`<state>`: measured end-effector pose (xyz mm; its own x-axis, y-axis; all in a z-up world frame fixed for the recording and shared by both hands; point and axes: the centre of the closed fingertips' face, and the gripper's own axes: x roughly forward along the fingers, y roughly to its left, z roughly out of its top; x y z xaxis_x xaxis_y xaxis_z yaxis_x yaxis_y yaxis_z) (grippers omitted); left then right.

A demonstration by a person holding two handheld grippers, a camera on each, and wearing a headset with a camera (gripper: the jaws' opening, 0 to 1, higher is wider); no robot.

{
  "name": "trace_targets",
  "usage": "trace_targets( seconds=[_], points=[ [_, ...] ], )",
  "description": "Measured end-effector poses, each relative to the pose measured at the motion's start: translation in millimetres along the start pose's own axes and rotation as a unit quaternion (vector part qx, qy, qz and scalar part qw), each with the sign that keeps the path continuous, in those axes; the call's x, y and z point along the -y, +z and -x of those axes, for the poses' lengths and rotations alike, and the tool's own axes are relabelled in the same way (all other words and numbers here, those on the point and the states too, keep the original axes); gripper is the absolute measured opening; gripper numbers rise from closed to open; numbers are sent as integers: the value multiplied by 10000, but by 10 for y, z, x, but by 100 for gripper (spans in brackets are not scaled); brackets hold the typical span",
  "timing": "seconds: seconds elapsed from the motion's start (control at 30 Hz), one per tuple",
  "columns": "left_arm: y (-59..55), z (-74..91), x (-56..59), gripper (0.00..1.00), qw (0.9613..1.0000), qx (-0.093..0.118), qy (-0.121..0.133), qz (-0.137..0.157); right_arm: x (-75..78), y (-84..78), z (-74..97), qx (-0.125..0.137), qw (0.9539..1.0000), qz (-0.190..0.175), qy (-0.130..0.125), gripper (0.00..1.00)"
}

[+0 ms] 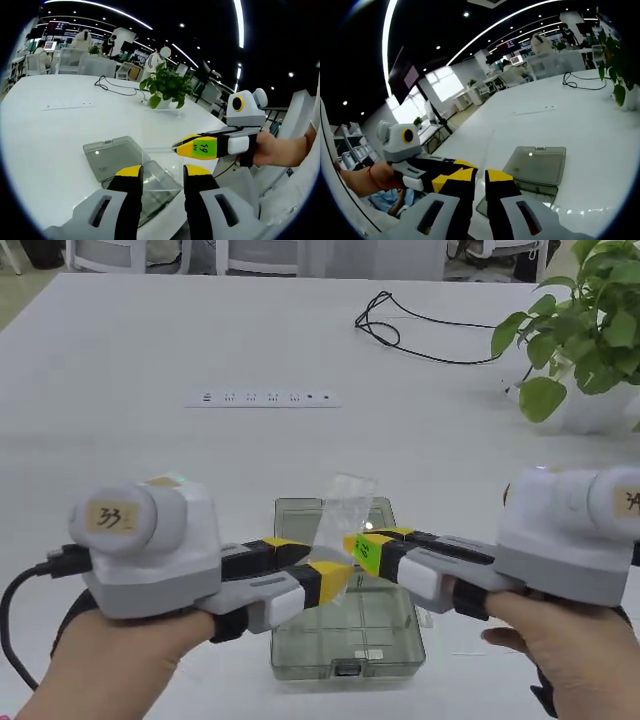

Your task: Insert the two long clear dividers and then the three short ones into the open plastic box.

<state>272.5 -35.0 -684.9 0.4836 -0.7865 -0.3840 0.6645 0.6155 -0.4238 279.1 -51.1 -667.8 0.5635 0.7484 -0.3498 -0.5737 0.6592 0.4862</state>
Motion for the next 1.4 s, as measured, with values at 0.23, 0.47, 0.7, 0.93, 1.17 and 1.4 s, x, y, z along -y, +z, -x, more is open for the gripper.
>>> trace_targets(
  seconds=[0.23, 0.47, 0.7, 0.93, 1.17, 1.4],
  points=[
    [4, -26, 2, 30, 9999, 73, -15, 81, 4, 7, -15, 23, 9991, -402, -141, 6],
    [-15, -46, 33, 36, 9999, 28, -101, -33, 9, 12, -34, -11, 9987, -472, -186, 6],
    [-60, -24, 43, 37, 9996, -15, -197, -197, 58, 51, -4, -42, 9985, -473, -288, 6],
    [-131, 32, -8, 43, 9992, -79, -223, -307, 139, 74, 49, -76, 9979, -464, -439, 7],
    [-230, 133, -94, 49, 9978, -183, -219, -605, 292, 67, 79, -234, 9967, -438, -640, 7],
    [-351, 232, -192, 62, 9945, -335, -227, -964, 448, 6, 112, -605, 9913, -606, -995, 7]
  ],
)
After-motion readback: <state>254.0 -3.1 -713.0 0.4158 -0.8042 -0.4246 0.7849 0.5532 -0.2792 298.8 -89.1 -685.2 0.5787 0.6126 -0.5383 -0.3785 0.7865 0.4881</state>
